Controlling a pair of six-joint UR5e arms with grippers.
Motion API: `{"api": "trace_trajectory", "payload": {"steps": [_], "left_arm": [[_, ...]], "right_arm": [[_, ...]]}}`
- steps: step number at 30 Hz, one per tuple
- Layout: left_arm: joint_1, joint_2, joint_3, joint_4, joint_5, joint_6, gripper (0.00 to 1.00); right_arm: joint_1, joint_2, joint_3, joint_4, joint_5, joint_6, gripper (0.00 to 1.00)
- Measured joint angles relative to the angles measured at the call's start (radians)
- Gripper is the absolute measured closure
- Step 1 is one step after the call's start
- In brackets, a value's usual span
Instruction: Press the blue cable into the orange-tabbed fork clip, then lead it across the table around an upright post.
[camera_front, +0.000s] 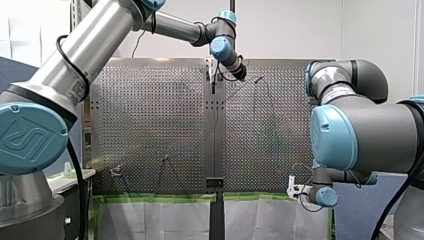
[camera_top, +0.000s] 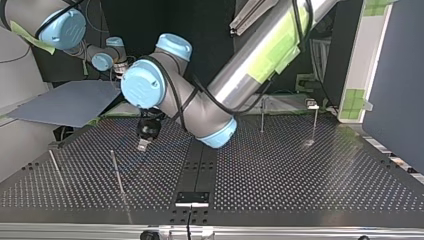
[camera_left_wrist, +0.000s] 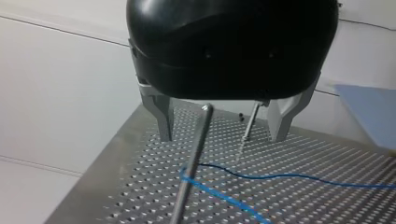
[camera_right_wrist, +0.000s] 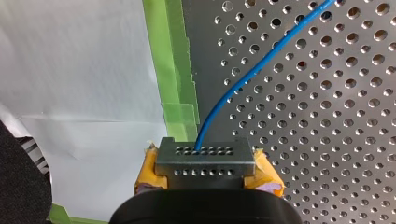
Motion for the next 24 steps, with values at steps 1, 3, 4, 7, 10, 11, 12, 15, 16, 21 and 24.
{"api": "trace_trajectory", "payload": {"steps": [1,3,4,7,10,11,12,15,16,21,24], "left_arm": [[-0.005,0.004,-0.006,-0.009,-0.008,0.002,0.00],[-0.012,0.014,-0.018,-0.016,-0.022,0.011,0.00],[-0.017,0.022,-0.027,-0.015,-0.031,0.019,0.00],[-0.022,0.047,-0.053,0.001,-0.037,0.028,0.00],[-0.018,0.072,-0.078,0.025,-0.023,0.022,0.00],[-0.017,0.080,-0.087,0.033,-0.018,0.017,0.00],[-0.017,0.089,-0.095,0.041,-0.014,0.012,0.00],[-0.015,0.119,-0.125,0.071,-0.014,-0.007,0.00],[-0.014,0.132,-0.138,0.084,-0.017,-0.013,0.00],[-0.010,0.182,-0.188,0.134,-0.022,-0.046,0.00],[-0.008,0.211,-0.217,0.163,-0.017,-0.065,0.00]], "right_arm": [[0.000,0.000,0.000,0.000,0.000,0.000,1.00],[0.000,0.000,0.000,0.000,0.000,0.000,1.00],[0.000,0.000,0.000,0.001,-0.001,0.000,1.00],[-0.001,0.000,0.000,0.001,-0.006,0.000,1.00],[-0.001,0.000,0.000,0.001,-0.009,0.000,1.00],[-0.001,0.000,0.000,0.001,-0.010,0.000,1.00],[-0.001,-0.001,0.000,0.001,-0.010,0.000,1.00],[-0.001,0.000,0.000,0.001,-0.011,0.000,1.00],[0.000,0.000,0.000,0.001,-0.011,0.000,1.00],[0.000,0.000,0.000,0.001,-0.012,0.000,1.00],[0.001,0.000,0.000,0.001,-0.012,0.000,1.00]]}}
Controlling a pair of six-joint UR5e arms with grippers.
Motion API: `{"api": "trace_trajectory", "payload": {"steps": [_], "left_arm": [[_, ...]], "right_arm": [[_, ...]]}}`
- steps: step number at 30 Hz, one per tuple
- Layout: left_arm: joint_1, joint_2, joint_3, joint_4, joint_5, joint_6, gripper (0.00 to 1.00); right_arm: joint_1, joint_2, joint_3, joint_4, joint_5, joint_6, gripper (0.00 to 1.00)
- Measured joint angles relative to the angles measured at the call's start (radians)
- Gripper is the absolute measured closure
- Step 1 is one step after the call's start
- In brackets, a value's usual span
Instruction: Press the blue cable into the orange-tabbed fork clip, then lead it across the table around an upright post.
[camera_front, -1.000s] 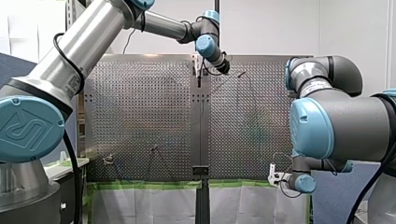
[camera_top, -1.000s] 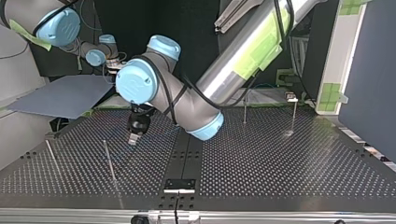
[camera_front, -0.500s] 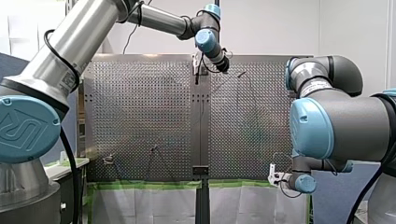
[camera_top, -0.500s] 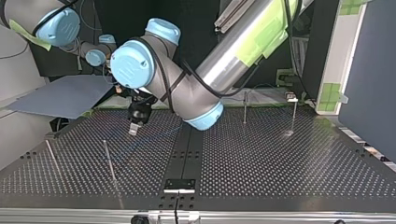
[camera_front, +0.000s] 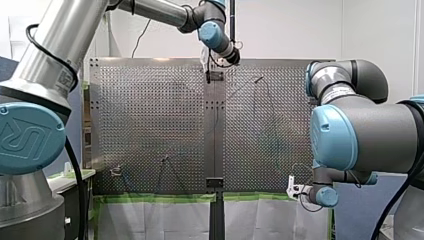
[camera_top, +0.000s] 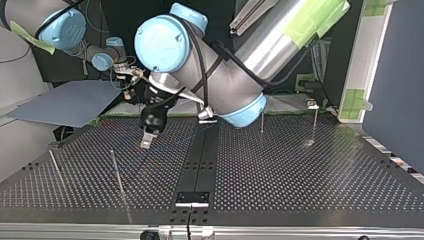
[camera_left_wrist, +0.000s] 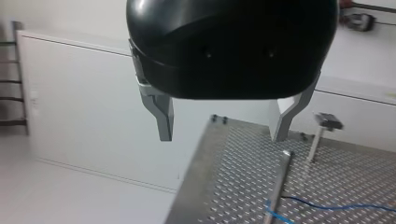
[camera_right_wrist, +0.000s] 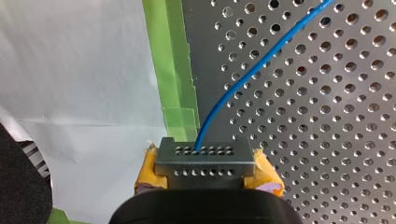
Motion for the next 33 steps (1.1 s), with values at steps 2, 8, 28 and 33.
{"api": "trace_trajectory", "payload": {"steps": [2,8,28,33], "left_arm": [[0.001,0.021,-0.021,0.020,0.002,-0.004,0.00],[0.001,0.085,-0.085,0.085,0.004,0.018,0.00],[0.002,0.307,-0.312,0.312,0.063,-0.060,0.00],[0.002,0.288,-0.365,0.365,0.063,-0.067,0.00]], "right_arm": [[0.001,0.000,0.000,0.000,0.000,0.000,1.00],[0.003,0.000,-0.001,0.000,-0.001,0.000,1.00],[0.012,0.000,-0.003,0.000,-0.002,0.000,1.00],[0.013,0.000,-0.004,0.000,-0.003,0.000,1.00]]}}
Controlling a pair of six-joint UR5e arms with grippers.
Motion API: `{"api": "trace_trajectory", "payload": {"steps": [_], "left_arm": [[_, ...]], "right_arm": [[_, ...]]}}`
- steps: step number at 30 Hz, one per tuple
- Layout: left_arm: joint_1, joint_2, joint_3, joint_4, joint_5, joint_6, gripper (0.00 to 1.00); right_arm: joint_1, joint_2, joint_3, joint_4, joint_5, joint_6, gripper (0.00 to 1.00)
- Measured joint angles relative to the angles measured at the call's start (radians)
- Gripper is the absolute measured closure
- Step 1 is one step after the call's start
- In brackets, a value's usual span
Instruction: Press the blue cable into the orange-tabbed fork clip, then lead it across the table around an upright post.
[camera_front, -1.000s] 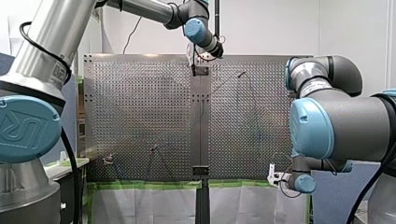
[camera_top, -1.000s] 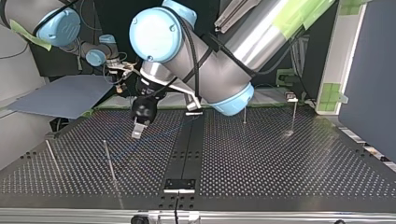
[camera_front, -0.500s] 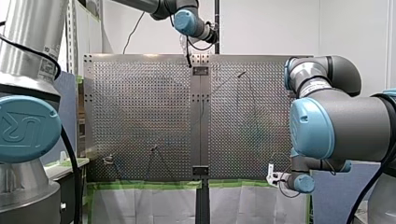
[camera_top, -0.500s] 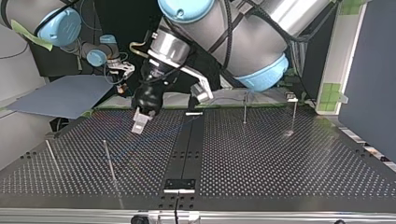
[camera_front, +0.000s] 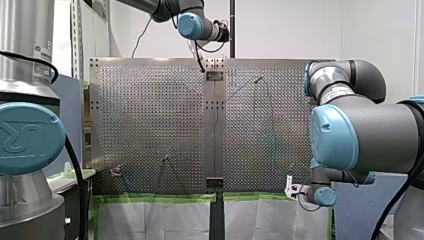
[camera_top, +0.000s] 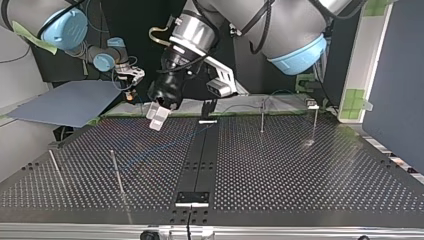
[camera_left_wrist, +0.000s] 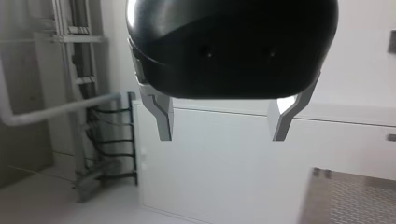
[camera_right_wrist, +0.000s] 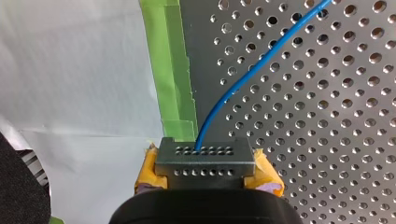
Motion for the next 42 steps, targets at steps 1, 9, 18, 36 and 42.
{"api": "trace_trajectory", "payload": {"steps": [1,9,18,36,42], "left_arm": [[0.000,-0.011,-0.013,0.013,0.000,0.000,0.00],[0.000,-0.083,-0.096,0.096,-0.021,-0.001,0.00],[0.000,-0.094,-0.175,0.175,-0.086,-0.023,0.00],[-0.001,-0.094,-0.352,0.351,-0.115,-0.033,0.00],[-0.002,-0.094,-0.412,0.411,-0.115,-0.033,0.00]], "right_arm": [[0.000,0.000,0.000,0.000,0.000,0.000,1.00],[0.002,0.000,-0.001,0.000,0.001,-0.001,1.00],[0.003,0.000,-0.003,0.002,0.001,-0.002,1.00],[0.004,0.000,-0.003,0.005,0.001,-0.005,1.00],[0.005,0.000,-0.004,0.005,0.001,-0.005,1.00]]}}
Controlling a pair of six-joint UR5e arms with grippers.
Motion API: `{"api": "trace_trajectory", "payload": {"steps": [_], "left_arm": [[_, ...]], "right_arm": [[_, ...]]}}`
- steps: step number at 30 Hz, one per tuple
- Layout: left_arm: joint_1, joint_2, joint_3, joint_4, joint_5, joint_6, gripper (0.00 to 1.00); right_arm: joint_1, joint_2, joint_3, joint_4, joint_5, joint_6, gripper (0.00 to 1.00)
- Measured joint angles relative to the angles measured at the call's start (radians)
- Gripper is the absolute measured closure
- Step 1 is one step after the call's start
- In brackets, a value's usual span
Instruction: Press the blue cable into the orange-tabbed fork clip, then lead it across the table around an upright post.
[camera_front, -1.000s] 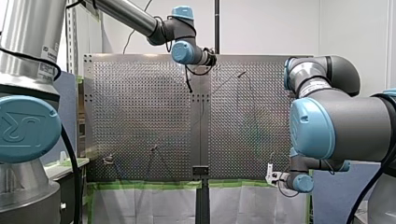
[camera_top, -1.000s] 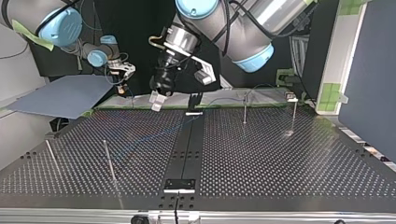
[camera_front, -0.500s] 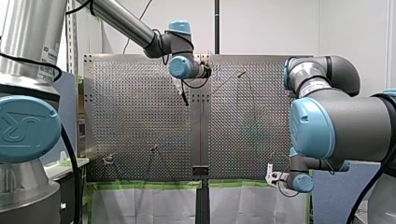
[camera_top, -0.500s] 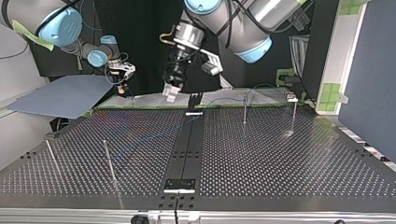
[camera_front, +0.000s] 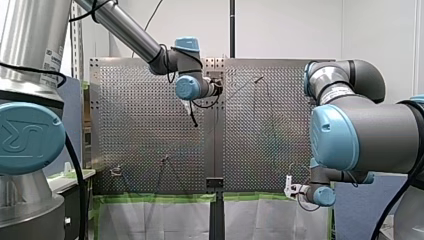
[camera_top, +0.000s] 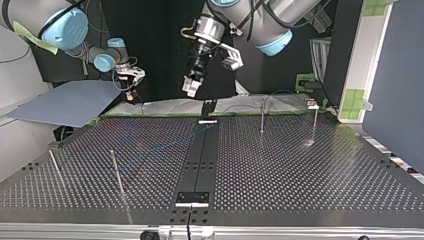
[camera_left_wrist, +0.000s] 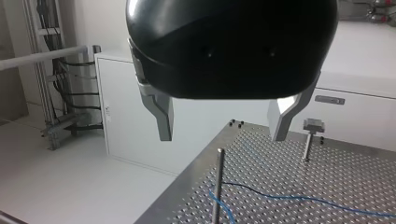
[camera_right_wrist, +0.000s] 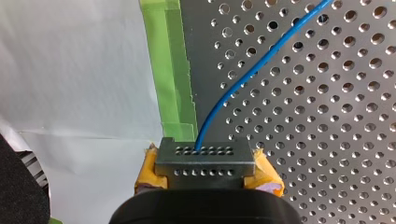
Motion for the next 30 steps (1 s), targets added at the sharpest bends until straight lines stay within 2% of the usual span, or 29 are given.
{"api": "trace_trajectory", "payload": {"steps": [7,21,26,30], "left_arm": [[-0.003,0.000,-0.073,0.035,-0.017,0.004,0.00],[-0.002,0.000,-0.219,0.030,-0.055,-0.003,0.00],[-0.001,-0.001,-0.269,0.029,-0.062,-0.020,0.00],[0.001,-0.003,-0.307,0.029,-0.074,-0.022,0.00]], "right_arm": [[0.001,0.000,-0.002,0.003,0.002,-0.005,1.00],[0.003,-0.001,-0.003,0.011,0.006,-0.015,1.00],[0.003,-0.001,-0.003,0.027,0.012,-0.033,1.00],[0.003,-0.001,-0.004,0.034,0.016,-0.038,1.00]]}}
